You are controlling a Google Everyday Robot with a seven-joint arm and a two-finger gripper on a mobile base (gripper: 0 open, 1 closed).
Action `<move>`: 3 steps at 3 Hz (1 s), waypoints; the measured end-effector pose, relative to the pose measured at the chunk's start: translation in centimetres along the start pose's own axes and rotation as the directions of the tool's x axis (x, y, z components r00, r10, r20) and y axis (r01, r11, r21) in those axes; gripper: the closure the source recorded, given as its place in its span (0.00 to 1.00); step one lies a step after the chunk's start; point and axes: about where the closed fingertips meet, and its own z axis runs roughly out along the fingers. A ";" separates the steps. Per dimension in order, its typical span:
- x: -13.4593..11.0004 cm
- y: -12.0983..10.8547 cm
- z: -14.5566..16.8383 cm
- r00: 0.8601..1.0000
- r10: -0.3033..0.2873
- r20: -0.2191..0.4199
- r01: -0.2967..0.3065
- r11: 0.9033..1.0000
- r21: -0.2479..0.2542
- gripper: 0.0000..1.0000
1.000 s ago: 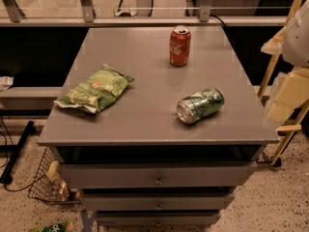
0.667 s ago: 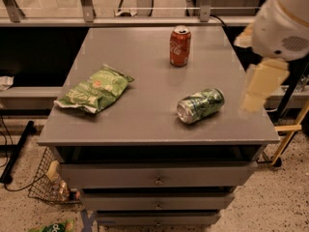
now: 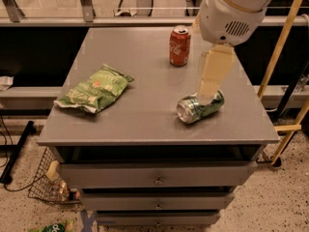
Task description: Pick green jalapeno chip bag
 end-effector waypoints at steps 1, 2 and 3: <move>-5.8 -2.7 1.8 0.988 -0.146 0.057 0.147 0.989 -0.012 0.00; -13.3 -5.5 5.0 0.951 -0.297 0.092 0.301 0.953 -0.043 0.00; -20.0 -6.8 9.0 0.915 -0.400 0.054 0.403 0.915 -0.040 0.00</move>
Offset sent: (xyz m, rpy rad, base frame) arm 0.0973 0.2572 -0.0164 -0.0436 0.0170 0.5717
